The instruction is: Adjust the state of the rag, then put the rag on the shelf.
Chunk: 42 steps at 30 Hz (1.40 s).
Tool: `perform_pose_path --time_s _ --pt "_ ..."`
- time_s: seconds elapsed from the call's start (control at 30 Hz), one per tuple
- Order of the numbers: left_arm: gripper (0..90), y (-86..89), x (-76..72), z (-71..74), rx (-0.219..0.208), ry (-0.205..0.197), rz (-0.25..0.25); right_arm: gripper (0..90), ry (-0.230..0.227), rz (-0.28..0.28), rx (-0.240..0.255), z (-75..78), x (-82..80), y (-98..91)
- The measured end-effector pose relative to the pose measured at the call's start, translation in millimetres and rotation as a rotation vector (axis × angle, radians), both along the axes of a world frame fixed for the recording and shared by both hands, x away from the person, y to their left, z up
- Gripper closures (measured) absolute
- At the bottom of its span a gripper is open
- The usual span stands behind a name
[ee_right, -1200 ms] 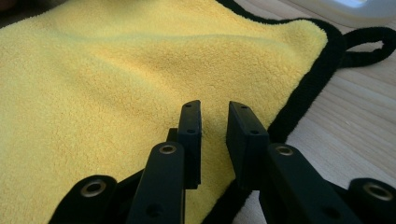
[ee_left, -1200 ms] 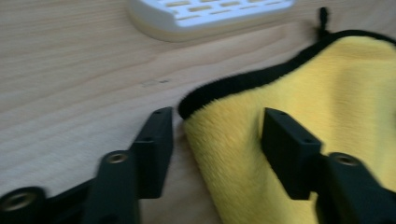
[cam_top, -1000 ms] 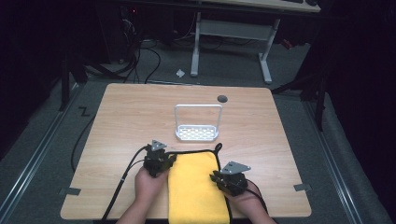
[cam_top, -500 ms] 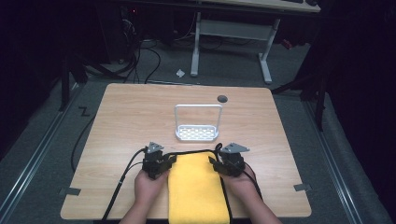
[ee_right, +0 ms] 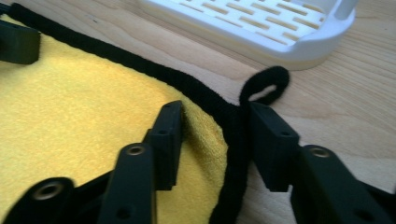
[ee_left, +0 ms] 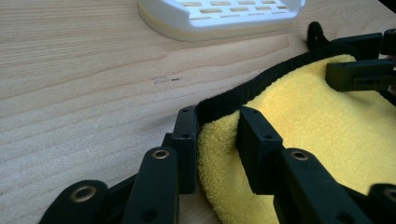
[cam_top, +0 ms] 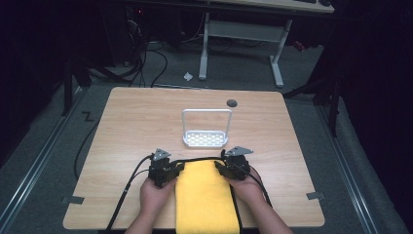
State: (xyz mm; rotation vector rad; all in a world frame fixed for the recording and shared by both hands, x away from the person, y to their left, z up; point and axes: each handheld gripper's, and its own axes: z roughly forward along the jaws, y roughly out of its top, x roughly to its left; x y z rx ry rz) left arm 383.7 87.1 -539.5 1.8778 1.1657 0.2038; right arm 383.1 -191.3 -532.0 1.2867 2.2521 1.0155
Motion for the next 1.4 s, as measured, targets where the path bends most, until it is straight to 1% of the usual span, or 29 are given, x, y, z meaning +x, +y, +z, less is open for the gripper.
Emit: perform_pose_path --time_s 0.2,0.3,0.33,0.43,0.5,0.53,0.6,0.67,0.77,0.8,0.83,0.93,0.97,1.0,1.03,1.1,1.17,1.23,1.33,1.4 --pt "69.5 1.9 0.8 -0.6 -0.021 0.014 -0.007 75.6 0.010 0.026 0.034 -0.8 -1.9 -0.1" --pt "70.7 2.3 0.9 -0.6 -0.022 0.017 -0.010 78.0 0.016 0.027 0.041 -0.7 -3.2 0.4" --pt "71.1 2.9 1.4 -0.9 -0.031 0.022 -0.009 78.3 0.021 0.023 0.043 -0.2 -3.9 0.6" --pt "73.0 3.1 1.3 -0.9 -0.033 0.023 -0.014 79.3 0.004 0.017 0.040 1.2 -6.4 0.9" --pt "75.6 2.3 -0.6 -0.3 -0.028 0.006 -0.023 79.4 -0.008 0.016 0.030 2.1 -7.8 1.1" --pt "76.6 2.0 -1.5 0.1 -0.023 0.000 -0.027 79.4 -0.005 0.010 0.038 2.5 -8.8 1.1" --pt "78.4 1.9 -2.7 0.3 -0.025 -0.013 -0.034 79.4 -0.012 0.013 0.035 2.9 -10.2 0.2" --pt "79.7 2.0 -3.5 0.7 -0.030 -0.021 -0.038 79.4 -0.031 0.012 0.030 4.3 -13.6 0.6" --pt "81.4 1.0 -8.2 2.1 -0.028 -0.071 -0.042 79.4 -0.067 0.021 0.014 5.4 -17.4 0.6" --pt "81.9 0.4 -9.4 2.5 -0.026 -0.080 -0.041 79.3 -0.068 0.018 0.018 6.0 -18.6 0.6" --pt "82.0 0.7 -10.0 2.8 -0.025 -0.087 -0.042 79.3 -0.080 0.021 0.017 6.5 -19.1 0.1" --pt "82.5 3.0 -9.1 3.7 -0.052 -0.086 -0.042 79.3 -0.090 0.020 0.029 8.5 -21.4 -0.8" --pt "82.5 3.0 -9.3 4.1 -0.054 -0.090 -0.040 79.3 -0.097 0.022 0.027 9.2 -21.9 -0.9" --pt "82.5 2.7 -9.5 4.4 -0.051 -0.091 -0.040 79.3 -0.095 0.014 0.030 10.3 -23.5 -0.2" --pt "82.5 2.3 -9.9 5.1 -0.048 -0.096 -0.039 79.2 -0.107 0.023 0.028 11.1 -23.5 -0.5" --pt "82.5 1.8 -11.3 7.4 -0.043 -0.108 -0.036 79.2 -0.116 0.025 0.030 12.9 -25.1 -0.5" --pt "82.4 1.8 -12.2 9.6 -0.060 -0.111 -0.026 79.2 -0.127 0.020 0.029 14.4 -26.8 0.1" --pt "82.0 1.5 -13.3 13.0 -0.074 -0.126 -0.016 79.2 -0.136 0.013 0.029 15.8 -28.9 0.7" --pt "81.8 1.3 -14.1 20.5 -0.077 -0.152 -0.007 79.1 -0.157 0.011 0.041 20.7 -31.0 0.3" --pt "81.9 0.6 -14.3 26.0 -0.088 -0.166 -0.021 79.1 -0.177 0.014 0.044 25.0 -32.0 0.0"
